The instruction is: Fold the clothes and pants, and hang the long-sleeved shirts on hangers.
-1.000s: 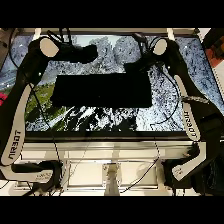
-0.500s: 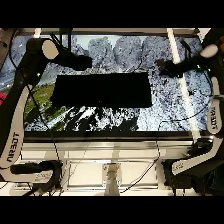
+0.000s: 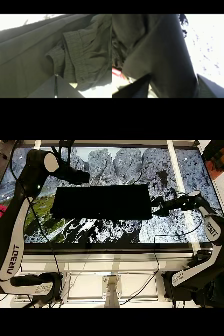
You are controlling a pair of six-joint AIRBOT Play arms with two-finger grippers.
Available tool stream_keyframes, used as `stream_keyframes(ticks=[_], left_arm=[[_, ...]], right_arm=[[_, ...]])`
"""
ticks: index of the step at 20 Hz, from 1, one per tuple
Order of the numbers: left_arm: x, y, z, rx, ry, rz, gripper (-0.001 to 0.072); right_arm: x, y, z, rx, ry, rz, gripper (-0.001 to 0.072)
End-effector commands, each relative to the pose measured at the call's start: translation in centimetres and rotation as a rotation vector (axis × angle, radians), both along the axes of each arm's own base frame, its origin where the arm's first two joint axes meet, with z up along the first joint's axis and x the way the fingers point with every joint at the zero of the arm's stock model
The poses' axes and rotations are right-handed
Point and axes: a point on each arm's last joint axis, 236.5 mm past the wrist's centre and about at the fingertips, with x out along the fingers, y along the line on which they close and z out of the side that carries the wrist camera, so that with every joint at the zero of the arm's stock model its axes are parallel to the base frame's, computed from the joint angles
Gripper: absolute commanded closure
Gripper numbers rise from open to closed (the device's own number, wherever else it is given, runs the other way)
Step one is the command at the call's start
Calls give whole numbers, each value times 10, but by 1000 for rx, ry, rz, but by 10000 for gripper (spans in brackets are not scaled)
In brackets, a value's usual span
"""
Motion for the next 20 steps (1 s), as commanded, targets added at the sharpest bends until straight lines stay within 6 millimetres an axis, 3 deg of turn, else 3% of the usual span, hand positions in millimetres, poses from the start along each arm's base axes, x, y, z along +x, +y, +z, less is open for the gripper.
stream_keyframes(ticks=[1,2,5,8,12,15,17,19,20], left_arm=[[0,0,-5,7,11,0,702],[1,0,-11,11,22,0,702],[-4,-3,-49,46,131,-7,702],[-16,-26,-102,95,256,-52,703],[-43,-99,-177,146,347,-170,703],[-81,-171,-220,78,402,-262,703],[-97,-214,-232,-6,395,-297,703],[-88,-230,-220,-66,338,-275,704],[-78,-228,-207,-82,298,-266,704]], right_arm=[[-2,20,-15,-16,8,26,422],[0,21,-10,-12,-1,29,678],[14,6,27,-22,-84,-23,696],[18,-44,81,-85,-194,-105,696],[-7,-127,169,-199,-341,-176,696],[-21,-162,233,-268,-462,-152,696],[-16,-165,261,-305,-536,-133,696],[-1,-141,280,-268,-612,-93,697],[6,-120,285,-229,-641,-52,697]])
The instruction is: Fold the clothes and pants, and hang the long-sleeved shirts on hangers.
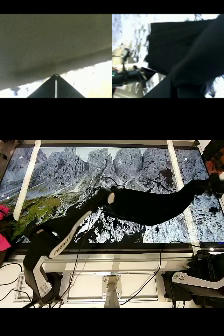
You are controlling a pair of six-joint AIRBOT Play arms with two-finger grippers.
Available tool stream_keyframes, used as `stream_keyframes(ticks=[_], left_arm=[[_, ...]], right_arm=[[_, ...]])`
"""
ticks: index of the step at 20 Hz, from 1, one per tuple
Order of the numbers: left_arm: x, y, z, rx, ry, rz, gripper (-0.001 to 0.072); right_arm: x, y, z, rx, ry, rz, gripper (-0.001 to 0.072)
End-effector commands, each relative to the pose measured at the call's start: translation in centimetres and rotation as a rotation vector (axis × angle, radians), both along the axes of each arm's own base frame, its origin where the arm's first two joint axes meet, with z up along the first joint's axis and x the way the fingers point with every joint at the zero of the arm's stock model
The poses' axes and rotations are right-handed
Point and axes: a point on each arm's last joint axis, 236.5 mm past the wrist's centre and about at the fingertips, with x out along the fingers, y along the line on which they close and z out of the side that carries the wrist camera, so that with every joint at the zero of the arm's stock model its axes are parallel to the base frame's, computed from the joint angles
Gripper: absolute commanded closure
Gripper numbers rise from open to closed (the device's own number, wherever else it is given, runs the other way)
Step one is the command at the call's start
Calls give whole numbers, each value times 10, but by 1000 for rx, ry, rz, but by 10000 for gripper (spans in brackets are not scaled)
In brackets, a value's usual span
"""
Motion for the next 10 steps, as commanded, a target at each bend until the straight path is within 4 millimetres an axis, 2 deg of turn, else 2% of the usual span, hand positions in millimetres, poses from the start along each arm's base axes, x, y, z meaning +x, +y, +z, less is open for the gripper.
stream_keyframes(ticks=[1,3,6,8,9,10], left_arm=[[18,-21,24,-97,-94,37,704],[55,17,68,-81,-213,88,704],[101,88,147,-116,-358,221,703],[120,138,196,-145,-436,318,703],[125,162,216,-154,-469,360,702],[127,183,230,-155,-488,396,702]], right_arm=[[14,53,31,23,-108,151,697],[29,115,22,32,-117,265,697],[48,227,-10,49,-126,431,697],[52,300,-47,48,-113,514,696],[57,327,-69,26,-113,524,694],[65,348,-92,-7,-120,517,653]])
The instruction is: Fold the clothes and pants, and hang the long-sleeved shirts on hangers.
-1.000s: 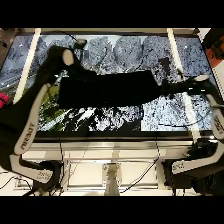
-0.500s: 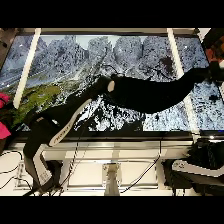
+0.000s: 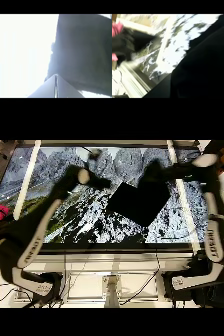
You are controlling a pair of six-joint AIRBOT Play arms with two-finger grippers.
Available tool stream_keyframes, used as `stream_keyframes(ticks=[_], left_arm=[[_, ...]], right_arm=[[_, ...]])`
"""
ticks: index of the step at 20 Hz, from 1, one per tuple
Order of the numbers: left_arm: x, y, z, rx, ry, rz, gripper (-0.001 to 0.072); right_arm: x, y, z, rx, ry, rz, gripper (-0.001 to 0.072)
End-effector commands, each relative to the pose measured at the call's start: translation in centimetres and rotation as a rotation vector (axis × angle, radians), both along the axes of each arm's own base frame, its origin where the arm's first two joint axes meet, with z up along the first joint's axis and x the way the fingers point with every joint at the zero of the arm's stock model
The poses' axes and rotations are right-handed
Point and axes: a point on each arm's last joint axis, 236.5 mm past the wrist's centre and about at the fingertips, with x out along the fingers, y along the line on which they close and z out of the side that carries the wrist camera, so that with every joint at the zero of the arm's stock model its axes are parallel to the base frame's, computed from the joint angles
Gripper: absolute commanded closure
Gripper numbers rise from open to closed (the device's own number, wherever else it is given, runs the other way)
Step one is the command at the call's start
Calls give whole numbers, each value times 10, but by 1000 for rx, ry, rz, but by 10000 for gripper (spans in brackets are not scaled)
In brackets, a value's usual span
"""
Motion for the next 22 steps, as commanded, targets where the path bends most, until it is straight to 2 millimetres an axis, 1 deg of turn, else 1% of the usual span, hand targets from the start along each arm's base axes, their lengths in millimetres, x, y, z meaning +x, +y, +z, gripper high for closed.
stream_keyframes(ticks=[1,2,3,4,5,6,7,8,9,11,13,14,15,16,17,18,19,20,21,22], left_arm=[[15,80,65,-25,-103,141,702],[14,94,71,-21,-102,162,702],[12,106,74,-16,-94,181,702],[10,114,74,-3,-87,184,703],[9,119,71,15,-78,177,703],[7,121,68,34,-71,161,703],[7,121,67,50,-74,145,703],[7,121,68,58,-81,133,703],[7,121,69,62,-86,132,703],[6,135,75,96,-101,149,703],[-5,154,92,143,-123,146,703],[-13,164,101,166,-132,139,702],[-22,174,111,192,-141,127,702],[-30,184,119,207,-146,127,703],[-37,192,126,207,-145,143,702],[-43,198,130,210,-139,153,703],[-48,202,132,212,-131,158,703],[-53,203,131,219,-117,153,703],[-57,203,128,229,-100,143,703],[-61,204,124,233,-77,139,703]], right_arm=[[15,96,-65,-63,-39,17,408],[17,104,-77,-79,-22,-5,91],[17,106,-81,-95,-15,-22,77],[18,102,-80,-114,-13,-24,77],[20,93,-78,-139,-7,-23,80],[21,79,-73,-181,-12,-4,176],[20,59,-69,-243,-8,22,461],[19,34,-66,-309,7,35,678],[19,4,-63,-375,33,24,695],[15,-52,-59,-431,91,-28,696],[6,-96,-56,-386,129,-129,698],[-3,-111,-60,-352,138,-174,697],[-19,-124,-70,-302,170,-233,698],[-40,-127,-83,-238,199,-271,697],[-62,-125,-98,-142,227,-341,697],[-80,-118,-110,-48,236,-409,697],[-94,-116,-126,46,258,-531,695],[-101,-115,-140,146,300,-675,665],[-109,-115,-157,239,366,-800,303],[-119,-109,-171,278,432,-836,3]])
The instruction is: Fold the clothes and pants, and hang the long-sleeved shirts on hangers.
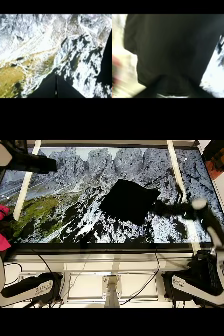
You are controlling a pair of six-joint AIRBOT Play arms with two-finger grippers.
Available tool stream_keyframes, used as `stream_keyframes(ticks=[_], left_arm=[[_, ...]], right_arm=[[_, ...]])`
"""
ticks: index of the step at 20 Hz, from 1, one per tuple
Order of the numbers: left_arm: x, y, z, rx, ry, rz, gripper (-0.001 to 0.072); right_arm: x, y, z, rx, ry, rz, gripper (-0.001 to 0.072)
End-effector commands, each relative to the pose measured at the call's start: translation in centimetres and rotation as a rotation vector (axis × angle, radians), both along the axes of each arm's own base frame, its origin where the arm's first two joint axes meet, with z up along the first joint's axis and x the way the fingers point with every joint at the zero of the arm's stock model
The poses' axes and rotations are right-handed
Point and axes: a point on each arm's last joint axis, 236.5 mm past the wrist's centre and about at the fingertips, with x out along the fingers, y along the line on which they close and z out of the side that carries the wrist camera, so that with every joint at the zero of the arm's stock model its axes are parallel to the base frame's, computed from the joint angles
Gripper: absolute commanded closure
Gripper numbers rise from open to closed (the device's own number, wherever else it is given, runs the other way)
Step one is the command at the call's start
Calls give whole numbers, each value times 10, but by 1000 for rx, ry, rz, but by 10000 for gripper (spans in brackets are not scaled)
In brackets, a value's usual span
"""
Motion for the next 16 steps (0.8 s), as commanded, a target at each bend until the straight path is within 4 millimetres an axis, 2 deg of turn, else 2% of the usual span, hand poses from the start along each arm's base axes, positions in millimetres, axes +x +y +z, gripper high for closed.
stream_keyframes(ticks=[1,2,4,8,12,16], left_arm=[[-20,8,-5,29,69,-8,703],[-23,8,-8,31,83,-9,703],[-25,9,-10,33,98,-9,703],[-28,9,-12,34,113,-10,703],[-29,4,-12,36,113,-30,703],[-30,0,-12,37,113,-39,703]], right_arm=[[-31,-2,-47,193,120,-335,20],[-34,5,-52,206,146,-317,16],[-23,7,-55,206,155,-309,17],[15,3,-46,208,119,-290,17],[29,26,-35,262,114,-117,16],[39,25,-60,284,192,-144,17]])
